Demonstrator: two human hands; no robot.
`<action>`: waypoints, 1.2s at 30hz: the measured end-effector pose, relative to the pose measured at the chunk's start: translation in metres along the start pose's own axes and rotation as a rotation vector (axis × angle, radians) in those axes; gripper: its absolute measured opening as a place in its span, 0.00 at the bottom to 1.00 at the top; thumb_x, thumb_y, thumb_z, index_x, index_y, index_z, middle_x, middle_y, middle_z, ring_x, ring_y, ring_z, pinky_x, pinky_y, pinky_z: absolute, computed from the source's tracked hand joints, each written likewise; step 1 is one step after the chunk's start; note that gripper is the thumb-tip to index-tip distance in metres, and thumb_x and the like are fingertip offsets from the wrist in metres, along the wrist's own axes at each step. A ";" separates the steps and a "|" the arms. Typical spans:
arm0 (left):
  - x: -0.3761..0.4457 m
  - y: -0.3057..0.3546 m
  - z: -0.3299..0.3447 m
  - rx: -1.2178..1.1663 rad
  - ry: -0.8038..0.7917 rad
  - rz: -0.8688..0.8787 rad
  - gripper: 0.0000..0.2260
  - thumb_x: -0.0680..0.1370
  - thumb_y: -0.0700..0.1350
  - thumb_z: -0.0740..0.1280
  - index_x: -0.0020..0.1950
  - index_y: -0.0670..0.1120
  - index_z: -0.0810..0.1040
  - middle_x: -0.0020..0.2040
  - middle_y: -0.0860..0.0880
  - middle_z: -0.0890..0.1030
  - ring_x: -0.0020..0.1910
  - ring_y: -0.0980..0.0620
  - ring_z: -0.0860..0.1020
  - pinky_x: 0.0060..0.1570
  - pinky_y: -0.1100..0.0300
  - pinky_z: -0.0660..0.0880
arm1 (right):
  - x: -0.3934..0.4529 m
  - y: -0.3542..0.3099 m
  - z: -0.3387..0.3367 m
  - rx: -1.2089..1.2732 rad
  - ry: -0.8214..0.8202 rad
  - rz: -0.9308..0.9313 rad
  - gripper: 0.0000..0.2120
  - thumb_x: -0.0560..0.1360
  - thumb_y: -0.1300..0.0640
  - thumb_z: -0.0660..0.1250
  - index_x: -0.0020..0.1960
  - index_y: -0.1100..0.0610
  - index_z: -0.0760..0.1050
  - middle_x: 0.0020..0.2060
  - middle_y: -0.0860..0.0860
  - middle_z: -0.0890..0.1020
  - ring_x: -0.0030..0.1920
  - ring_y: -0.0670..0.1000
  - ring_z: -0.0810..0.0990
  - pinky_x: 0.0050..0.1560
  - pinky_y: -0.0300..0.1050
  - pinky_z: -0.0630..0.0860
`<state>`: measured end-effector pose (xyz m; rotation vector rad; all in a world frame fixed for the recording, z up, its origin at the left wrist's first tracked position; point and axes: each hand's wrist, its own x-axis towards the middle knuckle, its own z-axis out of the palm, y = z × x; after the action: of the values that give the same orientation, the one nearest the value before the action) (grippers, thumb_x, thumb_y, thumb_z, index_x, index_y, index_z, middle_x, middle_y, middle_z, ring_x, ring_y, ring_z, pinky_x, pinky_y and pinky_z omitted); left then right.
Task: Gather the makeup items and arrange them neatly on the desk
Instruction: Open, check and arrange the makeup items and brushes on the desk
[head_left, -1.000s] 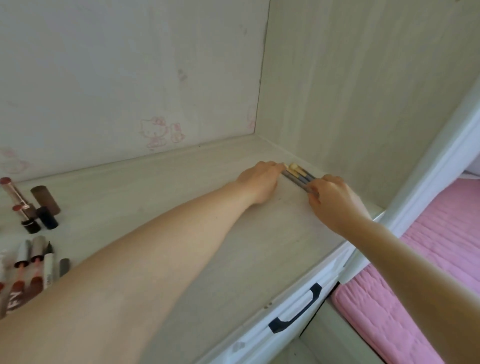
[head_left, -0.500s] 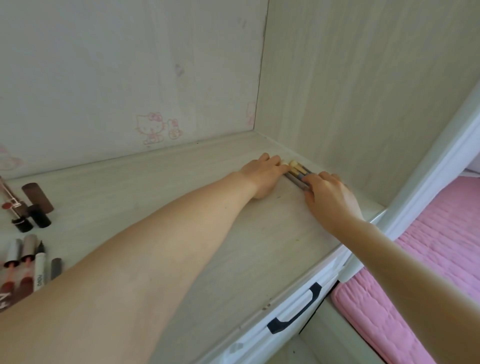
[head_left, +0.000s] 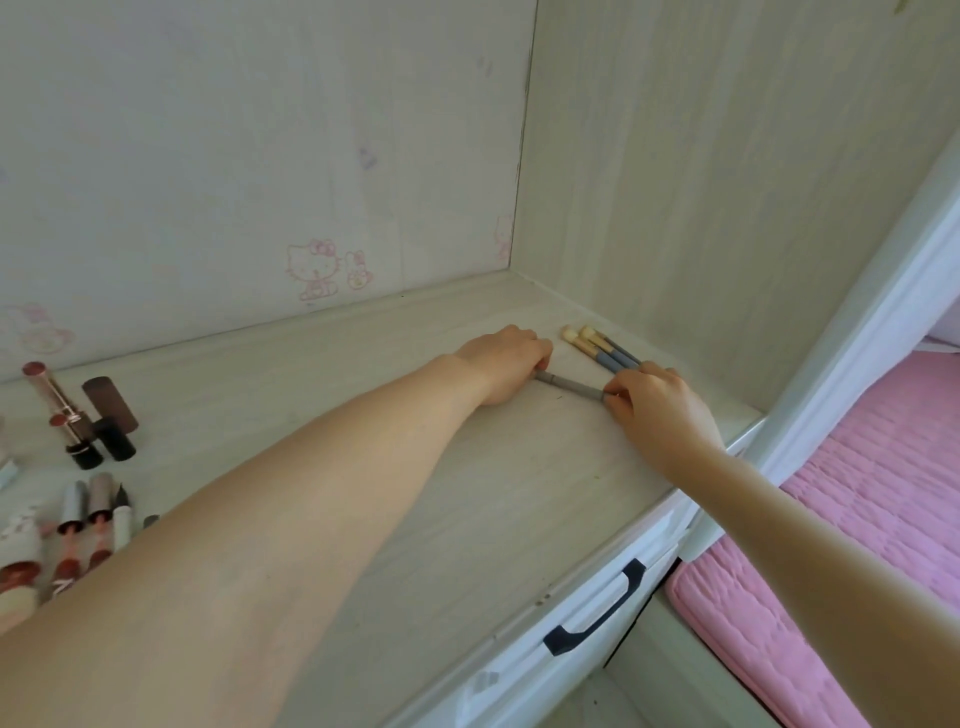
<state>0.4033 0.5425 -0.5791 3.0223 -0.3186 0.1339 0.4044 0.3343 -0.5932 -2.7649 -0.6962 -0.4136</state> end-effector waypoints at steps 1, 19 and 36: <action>-0.007 -0.001 -0.002 -0.035 -0.013 -0.015 0.07 0.81 0.44 0.58 0.57 0.48 0.73 0.56 0.46 0.74 0.56 0.46 0.71 0.54 0.49 0.72 | -0.004 -0.002 -0.004 0.022 -0.005 -0.009 0.10 0.80 0.54 0.59 0.53 0.54 0.78 0.49 0.51 0.77 0.50 0.54 0.73 0.46 0.48 0.74; -0.201 -0.013 -0.054 -0.387 0.199 -0.141 0.04 0.75 0.45 0.71 0.48 0.49 0.80 0.45 0.54 0.81 0.45 0.59 0.76 0.48 0.67 0.69 | -0.079 -0.091 -0.051 0.232 0.075 -0.260 0.06 0.77 0.54 0.66 0.52 0.52 0.79 0.43 0.45 0.80 0.45 0.47 0.76 0.44 0.41 0.76; -0.421 -0.037 -0.077 -0.539 0.461 -0.368 0.09 0.77 0.44 0.69 0.55 0.55 0.78 0.46 0.59 0.81 0.48 0.65 0.78 0.47 0.75 0.70 | -0.148 -0.252 -0.058 0.792 -0.040 -0.266 0.05 0.75 0.57 0.69 0.45 0.47 0.81 0.39 0.41 0.82 0.42 0.41 0.78 0.38 0.30 0.71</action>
<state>-0.0048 0.6722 -0.5475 2.3707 0.2108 0.5915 0.1431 0.4683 -0.5440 -1.9469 -0.9819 -0.0887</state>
